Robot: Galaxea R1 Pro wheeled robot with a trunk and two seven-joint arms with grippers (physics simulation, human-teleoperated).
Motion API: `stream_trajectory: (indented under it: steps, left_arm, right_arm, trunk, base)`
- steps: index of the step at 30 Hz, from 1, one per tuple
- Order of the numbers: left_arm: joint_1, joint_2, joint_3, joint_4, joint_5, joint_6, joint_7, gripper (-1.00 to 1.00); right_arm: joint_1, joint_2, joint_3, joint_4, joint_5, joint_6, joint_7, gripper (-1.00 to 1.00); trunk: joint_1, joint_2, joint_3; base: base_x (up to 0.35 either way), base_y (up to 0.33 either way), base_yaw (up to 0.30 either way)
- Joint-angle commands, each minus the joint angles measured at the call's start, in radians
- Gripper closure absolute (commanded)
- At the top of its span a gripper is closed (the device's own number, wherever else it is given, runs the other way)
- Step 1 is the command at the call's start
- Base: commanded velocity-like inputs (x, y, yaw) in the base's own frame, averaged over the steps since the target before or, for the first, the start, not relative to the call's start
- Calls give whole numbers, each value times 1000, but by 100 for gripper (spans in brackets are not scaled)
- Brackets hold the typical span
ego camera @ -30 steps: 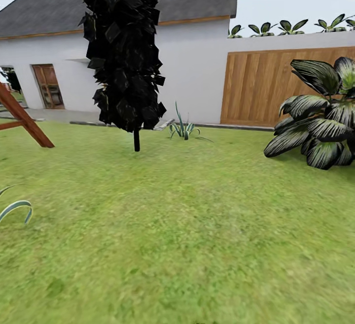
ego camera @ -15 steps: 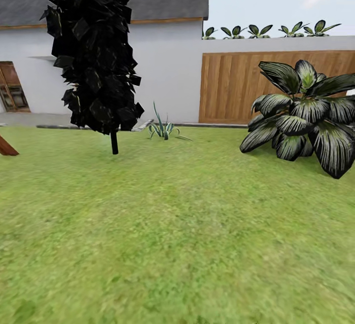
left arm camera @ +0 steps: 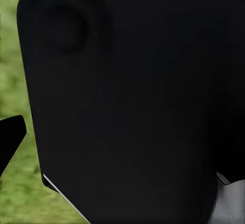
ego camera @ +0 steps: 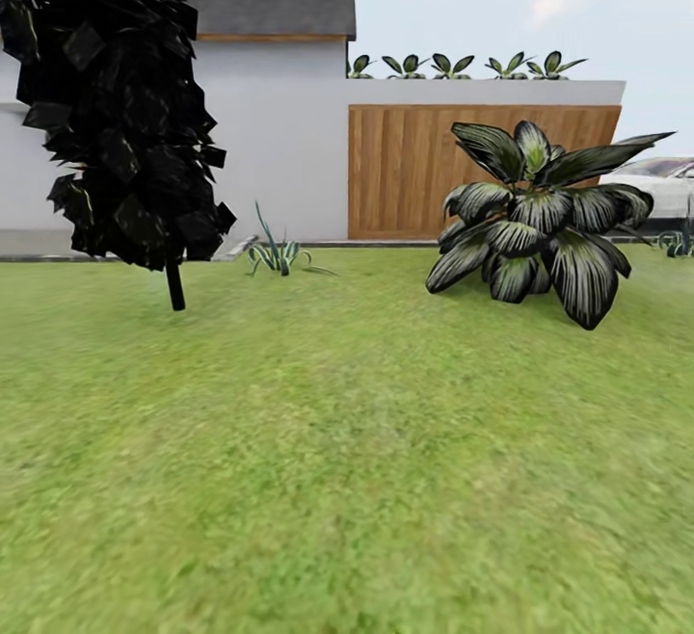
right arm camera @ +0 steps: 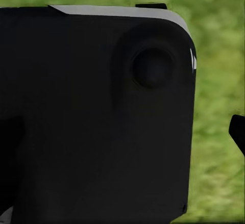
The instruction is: Take the three Easter eggs out of the wicker basket on the lawn in the garden, then place them on the lawn next to a single tree (choose any tree) so that all three eggs are next to the same tree and none are left in the basket.
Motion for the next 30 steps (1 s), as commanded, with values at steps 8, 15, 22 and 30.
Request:
stream_trajectory:
  steps: [8,15,22,30]
  left_arm:
    - [0,0,0,-1,0,0,0,-100]
    - [0,0,0,-1,0,0,0,-100]
    - [0,0,0,-1,0,0,0,-100]
    - [0,0,0,-1,0,0,0,-100]
  right_arm:
    - [-1,-1,0,1,-2,-4,0,-100]
    - [-1,0,0,1,-2,-4,0,-100]
    - [-1,0,0,1,-2,-4,0,-100]
    - [0,1,-1,1,-2,-4,0,-100]
  trunk:
    - [0,0,-1]
    - [0,0,-1]
    - [0,0,-1]
    - [0,0,-1]
  base:
    - [0,0,-292]
    - [0,0,-292]
    - [0,0,-292]
    - [0,0,-292]
